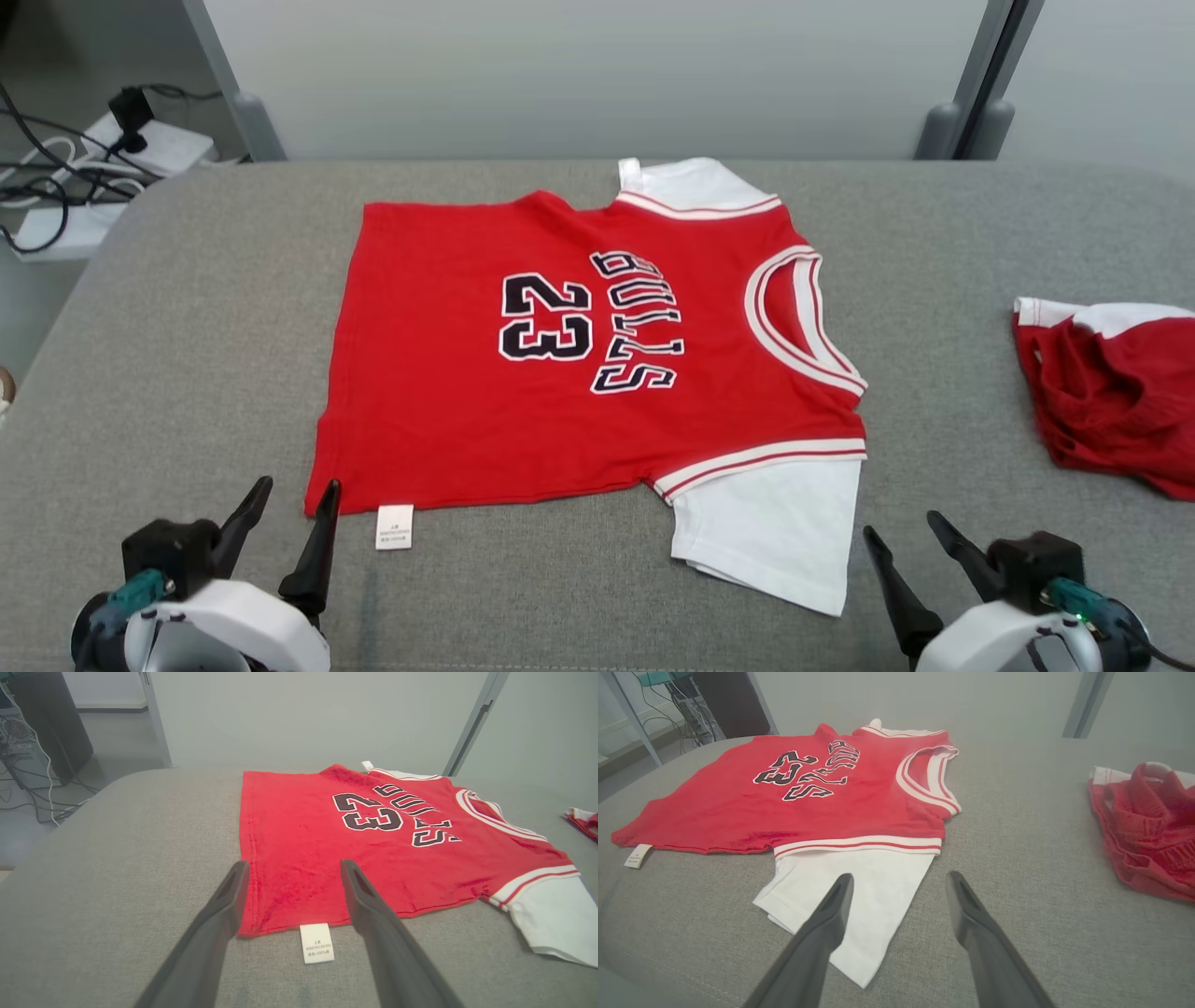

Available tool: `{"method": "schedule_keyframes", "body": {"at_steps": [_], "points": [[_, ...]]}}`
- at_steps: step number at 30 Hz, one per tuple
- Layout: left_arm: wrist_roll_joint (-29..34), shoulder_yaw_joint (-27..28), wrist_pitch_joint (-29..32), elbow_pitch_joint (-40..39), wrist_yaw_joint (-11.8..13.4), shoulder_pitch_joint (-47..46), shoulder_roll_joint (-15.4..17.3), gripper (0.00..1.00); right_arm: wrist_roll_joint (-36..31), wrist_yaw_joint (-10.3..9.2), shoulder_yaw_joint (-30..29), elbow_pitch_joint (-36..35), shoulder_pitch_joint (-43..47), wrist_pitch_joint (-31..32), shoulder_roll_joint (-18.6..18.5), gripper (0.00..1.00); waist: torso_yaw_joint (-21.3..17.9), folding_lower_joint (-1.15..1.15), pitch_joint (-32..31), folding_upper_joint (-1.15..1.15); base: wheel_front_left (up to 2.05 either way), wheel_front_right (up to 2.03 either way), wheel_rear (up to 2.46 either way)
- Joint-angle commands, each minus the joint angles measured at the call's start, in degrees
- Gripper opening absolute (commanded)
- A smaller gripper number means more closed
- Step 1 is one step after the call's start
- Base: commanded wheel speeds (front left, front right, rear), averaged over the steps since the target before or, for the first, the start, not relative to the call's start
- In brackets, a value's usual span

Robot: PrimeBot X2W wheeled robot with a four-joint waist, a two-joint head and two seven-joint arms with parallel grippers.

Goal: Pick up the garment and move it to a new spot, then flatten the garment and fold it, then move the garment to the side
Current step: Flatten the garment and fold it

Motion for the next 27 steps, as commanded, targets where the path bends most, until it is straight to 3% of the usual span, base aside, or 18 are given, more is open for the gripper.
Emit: {"method": "schedule_keyframes", "body": {"at_steps": [1, 13, 27], "points": [[-0.9, 1.9, 0.8, 0.0, -0.7, -4.1, 1.5, 1.0, 0.6, 0.08, 2.2, -0.3, -2.9, 0.9, -1.3, 1.0, 0.2, 0.0, 2.2, 0.0, 0.0, 0.0, 0.0], [-6.3, 2.1, 6.7, 10.7, -4.7, -11.5, 2.4, 1.0, 3.9, 0.08, 8.3, 5.8, -9.0, 5.0, -2.6, 1.0, -0.1, 0.0, 10.7, 0.0, 0.0, 0.0, 0.0], [-10.9, 1.3, 9.0, 19.6, -6.7, -17.2, 3.3, 1.0, 6.5, 0.08, 12.3, 10.7, -12.1, 7.9, -1.9, 1.0, -0.9, 0.0, 14.8, 0.0, 0.0, 0.0, 0.0]]}}
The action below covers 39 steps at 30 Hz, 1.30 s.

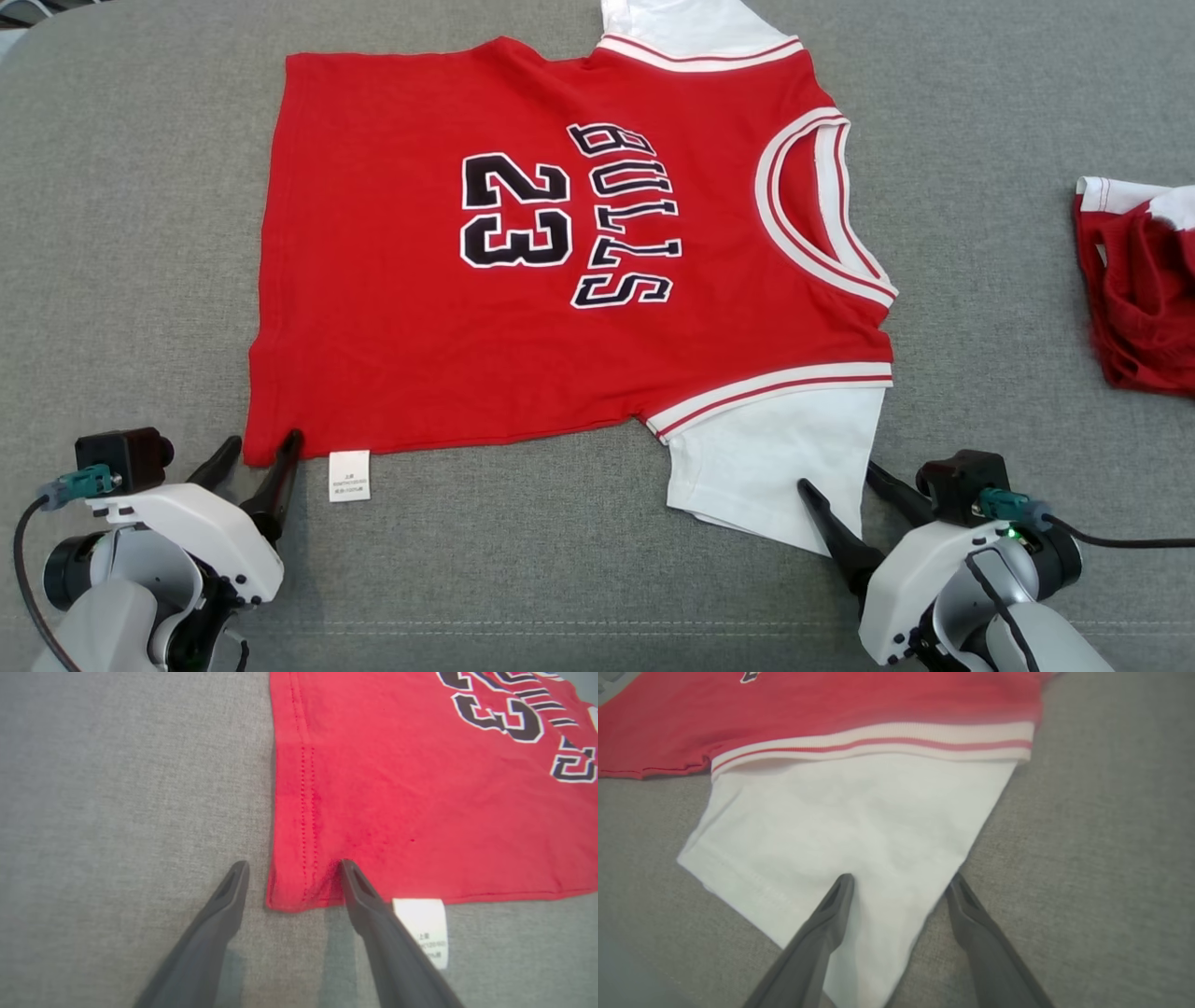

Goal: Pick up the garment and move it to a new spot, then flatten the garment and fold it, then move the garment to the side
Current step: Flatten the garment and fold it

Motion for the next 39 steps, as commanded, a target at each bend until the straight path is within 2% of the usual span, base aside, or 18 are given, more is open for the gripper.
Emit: {"method": "schedule_keyframes", "body": {"at_steps": [1, 4, 5, 6, 7, 8, 12, 21, 30, 35, 39], "points": [[-0.7, 1.3, 0.4, 0.2, -0.5, -2.2, 2.3, 1.0, 1.0, -0.01, 2.5, 1.9, 0.2, 2.4, 0.2, 1.0, -0.2, 0.0, 0.4, 0.0, 0.0, 0.0, 0.0], [-1.9, 0.4, 1.3, 1.0, -0.7, -2.6, 2.3, 1.0, 1.7, -0.01, 3.6, 2.6, -0.1, 3.3, 0.3, 1.0, -0.3, 0.0, 0.6, 0.0, 0.0, 0.0, 0.0], [-2.3, 0.1, 1.5, 1.1, -0.7, -2.7, 2.3, 0.78, 1.9, -0.01, 3.8, 2.8, -0.2, 3.5, 0.2, 1.0, -0.3, 0.0, 0.6, 0.0, 0.0, 0.0, 0.0], [-2.7, -0.1, 1.6, 1.2, -0.8, -2.8, 2.4, 0.37, 2.4, -0.01, 4.2, 3.0, -0.3, 4.0, 0.3, 0.49, -0.2, 0.0, 0.7, 0.0, 0.0, 0.0, 0.0], [-3.2, -0.4, 1.8, 1.4, -0.8, -2.9, 2.4, 0.0, 2.5, -0.01, 4.4, 3.2, -0.4, 4.2, 0.2, 0.36, -0.2, 0.0, 0.8, 0.0, 0.0, 0.0, 0.0], [-3.5, -0.7, 2.0, 1.4, -0.8, -2.9, 2.5, 0.0, 2.7, -0.01, 4.2, 3.3, -0.4, 4.2, 0.3, 0.0, -0.2, 0.0, 0.8, 0.0, 0.0, 0.0, 0.0], [-4.5, -1.8, 1.5, 0.6, -0.8, -2.3, 2.8, 0.0, 3.5, -0.01, 3.5, 3.2, 0.7, 4.7, 0.4, 0.0, 0.2, 0.0, 0.6, 0.0, 0.0, 0.0, 0.0], [-7.5, -2.7, 1.4, -5.0, -0.8, 5.3, 4.6, 0.0, 5.9, -0.01, -1.2, -4.7, 9.8, 6.6, 0.3, 0.0, 0.0, 0.0, -1.3, 0.0, 0.0, 0.0, 0.0], [-9.3, -0.6, 3.2, -17.3, 3.3, 15.2, 7.9, 0.0, 8.0, -0.01, -8.6, -19.1, 20.3, 13.2, 1.2, 0.0, -0.2, 0.0, -1.5, 0.0, 0.0, 0.0, 0.0], [-11.8, 0.9, 7.3, -25.9, 4.6, 16.7, 10.2, 0.0, 13.7, -0.01, -11.5, -24.8, 19.7, 17.9, 2.7, 0.0, -0.1, 0.0, -0.8, 0.0, 0.0, 0.0, 0.0], [-13.7, 2.0, 12.3, -31.7, 5.1, 14.9, 13.3, 0.0, 18.1, -0.01, -13.4, -27.0, 14.2, 23.2, 1.5, 0.0, -0.1, 0.0, 0.3, 0.0, 0.0, 0.0, 0.0]]}}
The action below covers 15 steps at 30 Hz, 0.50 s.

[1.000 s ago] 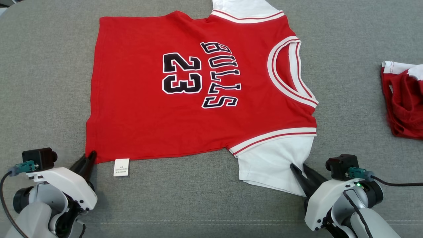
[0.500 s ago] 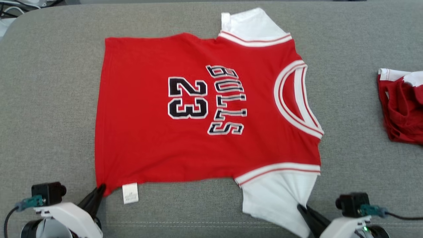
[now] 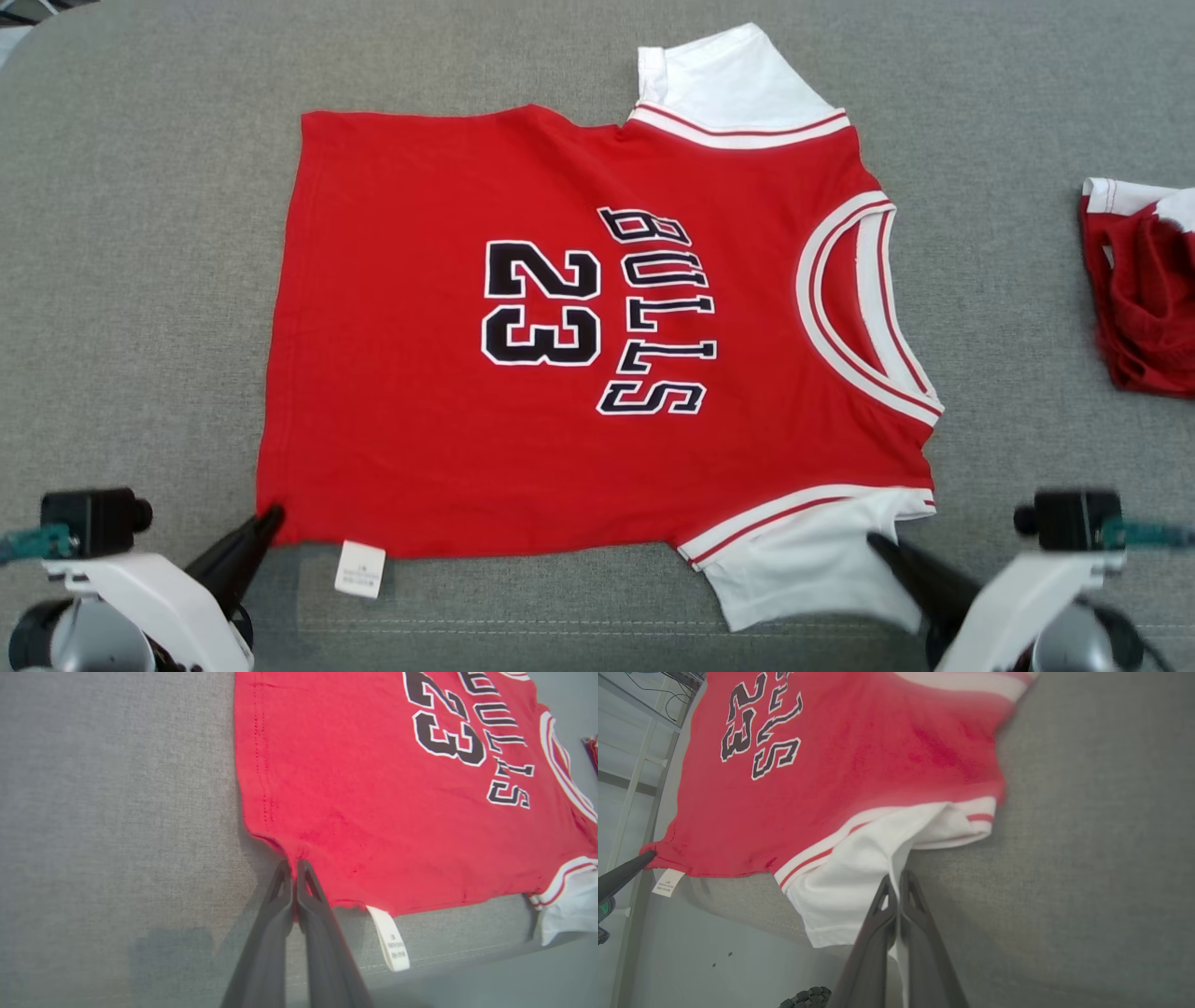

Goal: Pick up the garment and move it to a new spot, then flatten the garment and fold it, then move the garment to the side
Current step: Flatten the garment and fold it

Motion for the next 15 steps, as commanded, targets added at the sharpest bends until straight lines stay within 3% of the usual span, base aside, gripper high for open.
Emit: {"method": "schedule_keyframes", "body": {"at_steps": [1, 8, 15], "points": [[-0.9, 3.0, 0.9, -2.3, 0.4, -3.4, 2.8, 0.0, 1.3, 0.01, 0.6, -2.3, -3.7, 1.8, -1.4, 0.0, -0.1, 0.0, 0.5, 0.0, 0.0, 0.0, 0.0], [-3.8, 5.0, 6.5, -6.1, -0.3, -10.7, 6.5, 0.0, 7.2, 0.01, -1.9, 1.9, -18.3, 11.2, -2.9, 0.0, -0.1, 0.0, 3.3, 0.0, 0.0, 0.0, 0.0], [-6.9, 4.2, 9.2, -1.6, -2.4, -18.8, 5.6, 0.0, 8.7, 0.01, -1.8, 12.0, -30.5, 14.1, -2.1, 0.0, -0.2, 0.0, 6.0, 0.0, 0.0, 0.0, 0.0]]}}
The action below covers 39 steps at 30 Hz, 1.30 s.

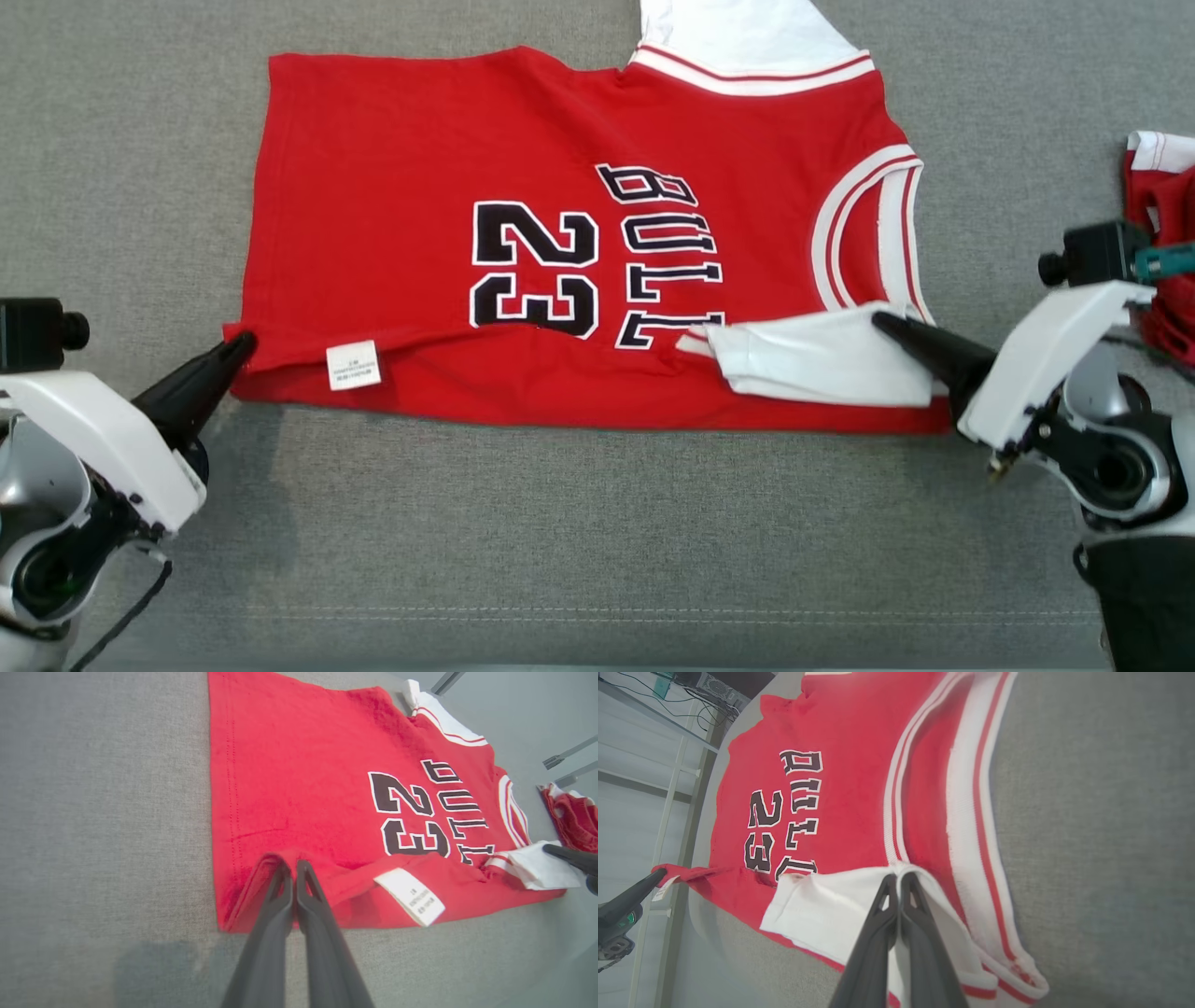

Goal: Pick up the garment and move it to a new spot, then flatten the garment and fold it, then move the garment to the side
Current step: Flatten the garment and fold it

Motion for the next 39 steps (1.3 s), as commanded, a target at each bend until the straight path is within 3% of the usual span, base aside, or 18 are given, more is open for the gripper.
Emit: {"method": "schedule_keyframes", "body": {"at_steps": [1, 6, 7, 8, 9, 10, 11, 17, 22, 31, 35, 39], "points": [[-0.7, 2.5, 0.2, 0.3, -0.5, -3.5, 2.3, 0.0, 0.6, 0.09, 1.1, -0.1, -2.7, 0.2, 0.2, 0.0, -0.2, 0.0, 0.7, 0.0, 0.0, 0.0, 0.0], [-1.5, 1.8, -0.7, 6.2, -1.8, -7.9, 0.9, 0.0, 2.1, 0.09, 0.7, 7.2, -8.7, -1.2, 1.1, 0.0, -0.4, 0.0, 2.0, 0.0, 0.0, 0.0, 0.0], [-1.5, 1.7, -1.1, 7.4, -2.0, -8.6, 0.6, 0.0, 2.3, 0.09, 0.8, 8.3, -9.5, -1.7, 1.1, 0.26, -0.4, 0.0, 2.1, 0.0, 0.0, 0.0, 0.0], [-1.8, 1.5, -1.6, 8.4, -2.3, -9.4, 0.1, 0.0, 3.0, 0.09, 0.7, 9.1, -10.1, -2.5, 1.3, 0.77, -0.4, 0.0, 2.3, 0.0, 0.0, 0.0, 0.0], [-1.8, 1.5, -2.4, 9.3, -2.5, -10.0, -0.3, 0.16, 3.8, 0.09, 0.5, 9.8, -10.5, -3.3, 1.5, 1.0, -0.4, 0.0, 2.5, 0.0, 0.0, 0.0, 0.0], [-1.8, 1.5, -2.4, 9.3, -2.5, -10.0, -0.3, 0.16, 3.8, 0.09, 0.5, 9.8, -10.5, -3.3, 1.5, 1.0, -0.4, 0.0, 2.5, 0.0, 0.0, 0.0, 0.0], [-1.8, 1.4, -3.1, 10.3, -2.6, -10.5, -0.7, 1.0, 4.4, 0.09, 0.7, 10.4, -10.8, -3.8, 1.6, 1.0, -0.4, 0.0, 2.6, 0.0, 0.0, 0.0, 0.0], [-0.6, 1.3, -8.5, 14.2, -3.1, -10.9, -1.7, 1.0, 7.1, 0.09, 2.5, 9.2, -8.7, -9.7, 0.0, 1.0, -0.5, 0.0, 2.5, 0.0, 0.0, 0.0, 0.0], [3.8, 1.8, -15.6, 14.2, -1.8, -7.9, -1.3, 1.0, 6.6, 0.09, 3.8, 4.0, -3.3, -20.9, -2.8, 1.0, -0.3, 0.0, 1.2, 0.0, 0.0, 0.0, 0.0], [14.3, 2.4, -30.8, 8.9, 8.2, 0.7, -3.8, 1.0, -6.4, 0.09, 6.9, -0.8, 7.8, -46.5, -6.0, 1.0, -0.2, 0.0, -2.3, 0.0, 0.0, 0.0, 0.0], [18.0, 0.8, -34.6, 7.0, 11.4, 4.3, -5.5, 1.0, -14.6, 0.09, 7.6, 0.8, 11.0, -54.0, -5.2, 1.0, -0.6, 0.0, -4.5, 0.0, 0.0, 0.0, 0.0], [20.3, -0.1, -37.0, 6.0, 13.6, 7.7, -6.9, 1.0, -21.0, 0.09, 7.2, 2.2, 13.7, -57.0, -3.0, 1.0, -1.1, 0.0, -7.1, 0.0, 0.0, 0.0, 0.0]]}}
